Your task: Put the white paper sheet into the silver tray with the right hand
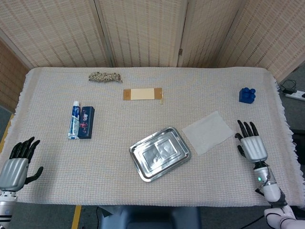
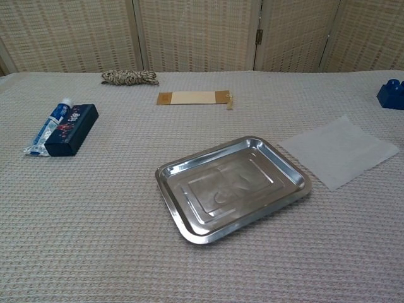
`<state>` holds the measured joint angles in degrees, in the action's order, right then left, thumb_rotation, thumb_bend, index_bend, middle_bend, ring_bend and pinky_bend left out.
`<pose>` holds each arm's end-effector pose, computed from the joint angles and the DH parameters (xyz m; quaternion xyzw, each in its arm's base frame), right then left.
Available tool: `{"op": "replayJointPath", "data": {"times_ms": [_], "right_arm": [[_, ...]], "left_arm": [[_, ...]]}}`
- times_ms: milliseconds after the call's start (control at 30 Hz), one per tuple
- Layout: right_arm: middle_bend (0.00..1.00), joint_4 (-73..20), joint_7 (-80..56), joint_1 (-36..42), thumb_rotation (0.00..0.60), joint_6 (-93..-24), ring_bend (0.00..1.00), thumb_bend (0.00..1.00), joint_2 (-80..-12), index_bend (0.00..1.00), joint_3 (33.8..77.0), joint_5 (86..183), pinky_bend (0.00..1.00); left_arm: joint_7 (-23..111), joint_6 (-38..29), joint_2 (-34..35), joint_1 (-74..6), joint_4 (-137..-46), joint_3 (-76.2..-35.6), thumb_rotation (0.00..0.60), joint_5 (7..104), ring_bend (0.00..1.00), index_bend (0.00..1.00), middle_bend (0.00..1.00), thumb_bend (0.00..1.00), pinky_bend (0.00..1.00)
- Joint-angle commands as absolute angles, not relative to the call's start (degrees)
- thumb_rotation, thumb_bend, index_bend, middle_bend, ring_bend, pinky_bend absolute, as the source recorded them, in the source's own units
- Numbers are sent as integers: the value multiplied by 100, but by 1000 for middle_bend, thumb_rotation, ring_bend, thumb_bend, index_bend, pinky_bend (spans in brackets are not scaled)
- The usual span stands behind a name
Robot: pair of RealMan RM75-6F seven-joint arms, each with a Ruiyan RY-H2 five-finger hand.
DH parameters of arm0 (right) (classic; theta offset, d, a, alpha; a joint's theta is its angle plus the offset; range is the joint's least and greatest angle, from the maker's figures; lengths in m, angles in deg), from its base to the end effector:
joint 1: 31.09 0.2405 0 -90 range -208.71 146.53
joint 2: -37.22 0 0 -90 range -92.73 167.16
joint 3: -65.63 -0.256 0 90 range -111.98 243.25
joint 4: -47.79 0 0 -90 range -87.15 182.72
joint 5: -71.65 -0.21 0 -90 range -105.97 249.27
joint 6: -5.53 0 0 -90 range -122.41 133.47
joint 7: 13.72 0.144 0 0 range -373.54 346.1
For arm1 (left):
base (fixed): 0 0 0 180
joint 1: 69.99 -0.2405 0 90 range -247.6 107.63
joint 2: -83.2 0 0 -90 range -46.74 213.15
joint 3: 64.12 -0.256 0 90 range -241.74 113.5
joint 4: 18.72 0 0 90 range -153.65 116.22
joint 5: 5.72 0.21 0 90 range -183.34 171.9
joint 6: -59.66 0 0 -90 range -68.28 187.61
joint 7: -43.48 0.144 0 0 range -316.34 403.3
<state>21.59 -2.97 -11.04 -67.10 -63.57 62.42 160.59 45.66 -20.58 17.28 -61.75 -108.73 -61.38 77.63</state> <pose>-0.3797 -0.2912 0.0501 0.6951 -0.2707 0.2942 0.5975 -0.3162 0.1994 0.1440 -0.6161 -0.3912 -0.3599 0.5812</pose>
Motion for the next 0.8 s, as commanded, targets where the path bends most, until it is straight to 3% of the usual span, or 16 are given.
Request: {"op": "replayJointPath", "data": {"times_ms": [33, 800], "right_arm": [[0, 2399, -235, -985, 600, -6572, 0, 428, -6537, 388, 6297, 16094, 0], [0, 3089, -104, -515, 600, -6149, 0, 427, -7112, 367, 6451, 16153, 0]], "left_arm": [[4559, -2048, 1727, -6170, -10869, -6137, 600, 7753, 0, 0, 0, 397, 0], [4432, -1974, 1764, -6163, -10892, -6097, 600, 7587, 0, 0, 0, 397, 0]]}}
